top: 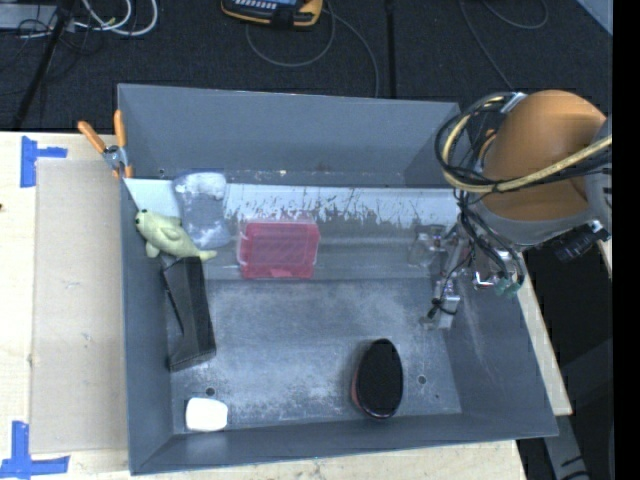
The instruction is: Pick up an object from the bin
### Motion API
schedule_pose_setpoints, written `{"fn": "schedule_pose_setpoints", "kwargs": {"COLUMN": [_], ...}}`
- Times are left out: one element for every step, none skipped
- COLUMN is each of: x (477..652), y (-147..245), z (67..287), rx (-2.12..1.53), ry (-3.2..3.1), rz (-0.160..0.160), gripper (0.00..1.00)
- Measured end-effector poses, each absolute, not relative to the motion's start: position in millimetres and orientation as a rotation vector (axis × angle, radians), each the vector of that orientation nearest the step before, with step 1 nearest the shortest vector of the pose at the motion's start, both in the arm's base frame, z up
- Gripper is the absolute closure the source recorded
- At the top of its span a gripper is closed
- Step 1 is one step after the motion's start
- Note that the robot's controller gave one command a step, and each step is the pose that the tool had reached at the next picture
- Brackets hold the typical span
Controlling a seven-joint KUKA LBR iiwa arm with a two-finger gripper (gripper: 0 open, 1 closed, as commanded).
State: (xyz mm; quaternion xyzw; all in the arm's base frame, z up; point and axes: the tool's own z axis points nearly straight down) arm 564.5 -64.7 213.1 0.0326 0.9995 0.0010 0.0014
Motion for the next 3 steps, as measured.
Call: {"fn": "schedule_pose_setpoints", "kwargs": {"x": [575.9,575.7,551.0], "y": [-74,-72,-84], "z": [155,109,138], "rx": [0.215,0.223,0.216], "ry": [3.132,3.140,3.149], "rz": [-0.001,0.001,0.003], "gripper": [0.00,0.00,0.00]}}
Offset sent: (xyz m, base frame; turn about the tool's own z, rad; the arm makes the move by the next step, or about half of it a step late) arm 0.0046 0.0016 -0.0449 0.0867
